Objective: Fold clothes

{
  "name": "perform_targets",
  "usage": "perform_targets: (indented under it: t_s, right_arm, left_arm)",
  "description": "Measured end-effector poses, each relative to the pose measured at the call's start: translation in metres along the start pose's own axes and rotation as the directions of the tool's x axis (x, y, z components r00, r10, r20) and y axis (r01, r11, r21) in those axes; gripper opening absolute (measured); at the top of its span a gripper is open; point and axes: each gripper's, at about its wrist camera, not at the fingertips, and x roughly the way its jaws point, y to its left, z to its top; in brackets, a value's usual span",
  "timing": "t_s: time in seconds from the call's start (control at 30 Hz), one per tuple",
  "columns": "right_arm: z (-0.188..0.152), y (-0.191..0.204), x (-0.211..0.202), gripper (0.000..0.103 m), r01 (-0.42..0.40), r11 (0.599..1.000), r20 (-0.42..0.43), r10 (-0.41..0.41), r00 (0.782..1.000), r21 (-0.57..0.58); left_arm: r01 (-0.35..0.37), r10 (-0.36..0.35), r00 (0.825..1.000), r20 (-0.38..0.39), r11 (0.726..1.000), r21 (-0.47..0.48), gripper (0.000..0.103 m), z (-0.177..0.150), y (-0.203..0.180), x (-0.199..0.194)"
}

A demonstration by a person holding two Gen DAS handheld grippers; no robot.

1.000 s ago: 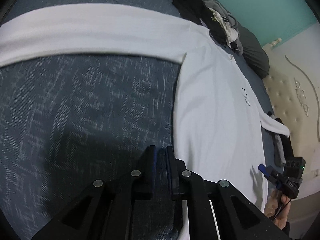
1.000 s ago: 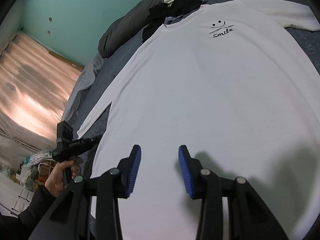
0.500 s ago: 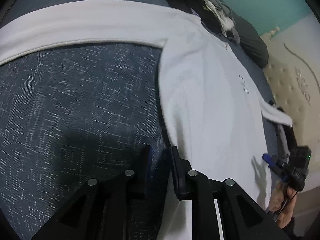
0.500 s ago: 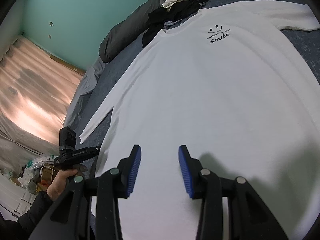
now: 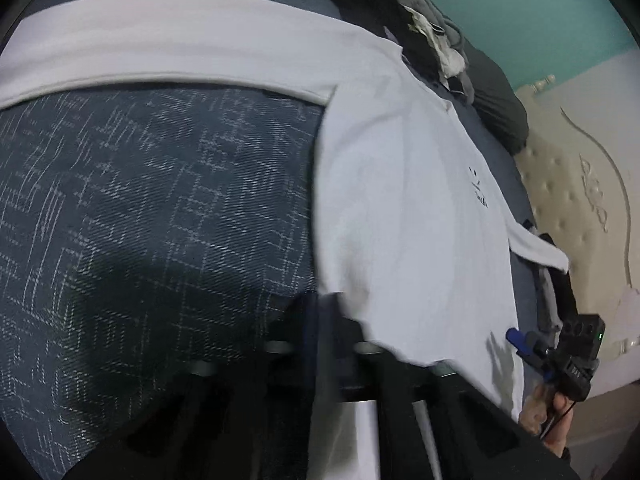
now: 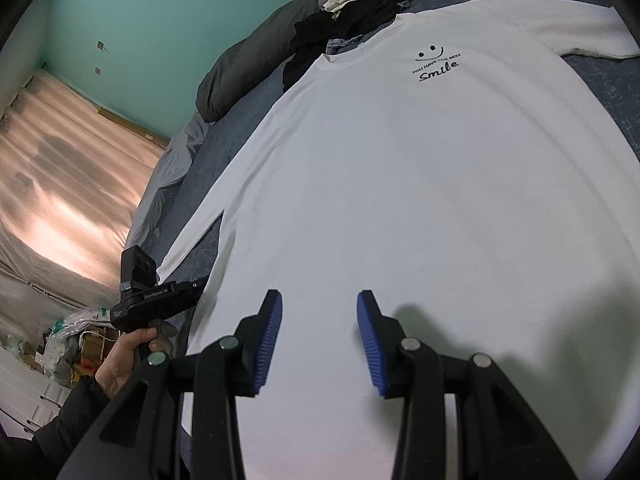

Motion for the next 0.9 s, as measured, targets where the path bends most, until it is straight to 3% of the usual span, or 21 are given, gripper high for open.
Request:
perform_targets:
  t_s: [0.37,0.6,0.83,0.9]
  right_arm:
    - [0.0,0.0,-0.001,0.039,-0.006,1.0,0.002,0.006,1.0,0.0]
    - [0.001,0.0,-0.002,0.039,-0.006,1.0,0.007,0.006,1.0,0.003]
    - [0.002,-0.004,-0.004,0.039,-0.005,1.0,0.01,0.005,1.0,0.012]
    - [0.002,-0.004,-0.004,0.039,-0.006,1.0,0.012,0.006,1.0,0.013]
  left_arm:
    - [-0.026,0.024,0.999,0.032,0.998,0.054,0.0,0.012,-0.013,-0.009]
    - [-0.027,0.027,1.0,0.001,0.999,0.046,0.007,0.019,-0.013,0.006]
    - [-0.028,0.029,0.999,-0.03,0.999,0.037,0.006,0.026,-0.014,0.021]
    - [-0.028,0.03,0.999,-0.039,0.999,0.035,0.002,0.028,-0.014,0.026]
